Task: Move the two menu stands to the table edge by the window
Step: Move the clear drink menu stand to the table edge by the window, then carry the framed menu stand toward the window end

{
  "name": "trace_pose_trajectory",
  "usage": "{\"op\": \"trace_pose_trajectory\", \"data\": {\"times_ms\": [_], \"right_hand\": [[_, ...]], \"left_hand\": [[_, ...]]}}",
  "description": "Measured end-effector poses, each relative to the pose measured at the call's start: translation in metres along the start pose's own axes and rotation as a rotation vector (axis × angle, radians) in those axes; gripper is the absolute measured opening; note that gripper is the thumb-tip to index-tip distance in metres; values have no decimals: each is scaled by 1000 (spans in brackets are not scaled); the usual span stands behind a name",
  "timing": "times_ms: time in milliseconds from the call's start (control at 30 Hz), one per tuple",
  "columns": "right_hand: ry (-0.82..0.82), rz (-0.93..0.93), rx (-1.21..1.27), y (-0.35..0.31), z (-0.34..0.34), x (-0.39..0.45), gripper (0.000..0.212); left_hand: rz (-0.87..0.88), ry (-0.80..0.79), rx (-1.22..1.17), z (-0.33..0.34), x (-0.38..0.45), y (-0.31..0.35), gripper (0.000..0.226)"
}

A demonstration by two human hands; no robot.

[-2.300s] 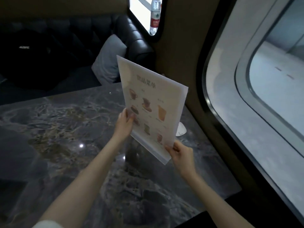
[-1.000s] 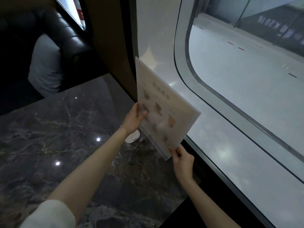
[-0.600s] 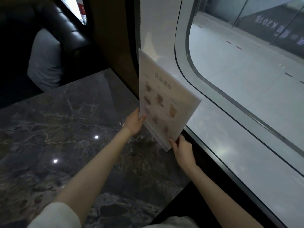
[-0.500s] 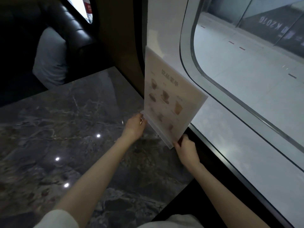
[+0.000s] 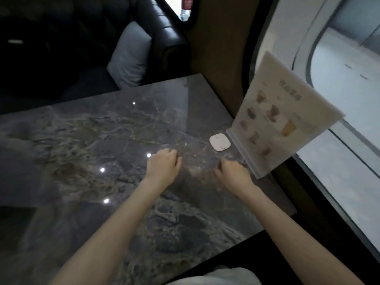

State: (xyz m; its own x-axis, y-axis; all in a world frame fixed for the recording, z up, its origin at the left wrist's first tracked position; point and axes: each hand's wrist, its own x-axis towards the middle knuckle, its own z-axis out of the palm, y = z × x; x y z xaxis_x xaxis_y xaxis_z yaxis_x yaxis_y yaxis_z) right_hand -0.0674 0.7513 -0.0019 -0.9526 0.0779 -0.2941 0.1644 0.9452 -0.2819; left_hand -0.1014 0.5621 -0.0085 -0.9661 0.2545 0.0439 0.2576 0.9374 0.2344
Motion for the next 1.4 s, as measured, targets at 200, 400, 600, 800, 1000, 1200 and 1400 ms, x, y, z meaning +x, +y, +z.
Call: {"op": "trace_pose_trajectory", "data": {"times_ms": [200,400,600,800,1000,1200,1400], "right_hand": [[-44,-353,-66,-115,-1,-10,31],[10,-555,42,-225,27,-48,46],[73,-754,25,-317,84,-86,71],[-30,-765,115,-389,120,-110,76],[-171,-585,565,-428,141,-116,69],[-219,-477,708,-441,146,-114,35],[-191,-486,694,-441,144,-105,28]], "left_hand": [[-102,90,53,-49,-67,-81,33],[-155,267,132,-89,-146,-158,47],[-259,413,249,-105,-217,-246,60],[-595,330,198,-115,-262,-324,72],[-854,313,-344,-120,-268,-391,76],[-903,229,-1184,-145,-256,-426,57],[-828,342,-1174,-145,-246,-447,40]]}}
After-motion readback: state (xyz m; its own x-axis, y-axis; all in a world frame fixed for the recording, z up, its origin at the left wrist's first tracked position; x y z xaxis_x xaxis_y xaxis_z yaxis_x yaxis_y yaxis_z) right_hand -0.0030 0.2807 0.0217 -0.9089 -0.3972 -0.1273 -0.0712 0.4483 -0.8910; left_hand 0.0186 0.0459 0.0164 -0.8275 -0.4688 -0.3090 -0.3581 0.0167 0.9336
